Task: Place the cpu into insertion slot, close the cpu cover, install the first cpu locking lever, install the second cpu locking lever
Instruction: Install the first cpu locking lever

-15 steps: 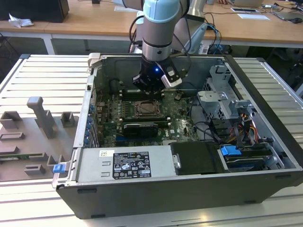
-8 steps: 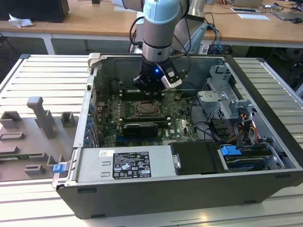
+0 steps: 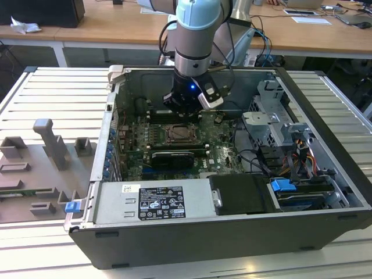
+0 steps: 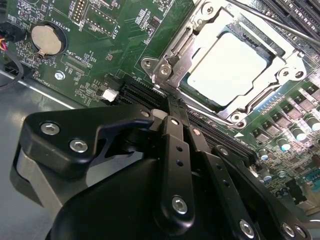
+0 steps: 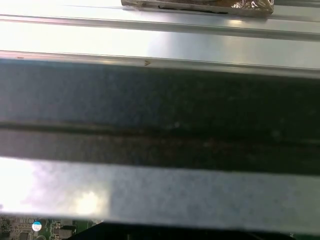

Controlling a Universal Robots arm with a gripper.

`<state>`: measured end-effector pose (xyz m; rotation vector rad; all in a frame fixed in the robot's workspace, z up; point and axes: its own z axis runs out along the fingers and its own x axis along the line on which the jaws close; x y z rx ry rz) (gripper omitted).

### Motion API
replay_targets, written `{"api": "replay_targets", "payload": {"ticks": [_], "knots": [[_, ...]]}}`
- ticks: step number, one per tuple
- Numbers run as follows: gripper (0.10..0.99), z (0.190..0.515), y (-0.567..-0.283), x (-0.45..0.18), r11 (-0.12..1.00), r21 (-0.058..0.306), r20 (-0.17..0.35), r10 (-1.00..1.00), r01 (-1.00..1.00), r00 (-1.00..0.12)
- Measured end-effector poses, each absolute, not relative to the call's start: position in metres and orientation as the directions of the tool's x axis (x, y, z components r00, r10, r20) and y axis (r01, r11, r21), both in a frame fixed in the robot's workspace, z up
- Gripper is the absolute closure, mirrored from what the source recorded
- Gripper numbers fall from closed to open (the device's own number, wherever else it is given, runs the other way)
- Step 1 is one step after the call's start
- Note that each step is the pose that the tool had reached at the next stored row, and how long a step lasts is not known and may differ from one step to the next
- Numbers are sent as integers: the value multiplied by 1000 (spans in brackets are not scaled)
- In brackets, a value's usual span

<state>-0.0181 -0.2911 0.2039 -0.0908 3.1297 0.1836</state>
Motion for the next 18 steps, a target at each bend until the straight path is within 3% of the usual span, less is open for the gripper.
{"api": "replay_targets", "payload": {"ticks": [18], "knots": [[980, 202, -291, -17, 993, 107, -9, -58, -58, -998]]}}
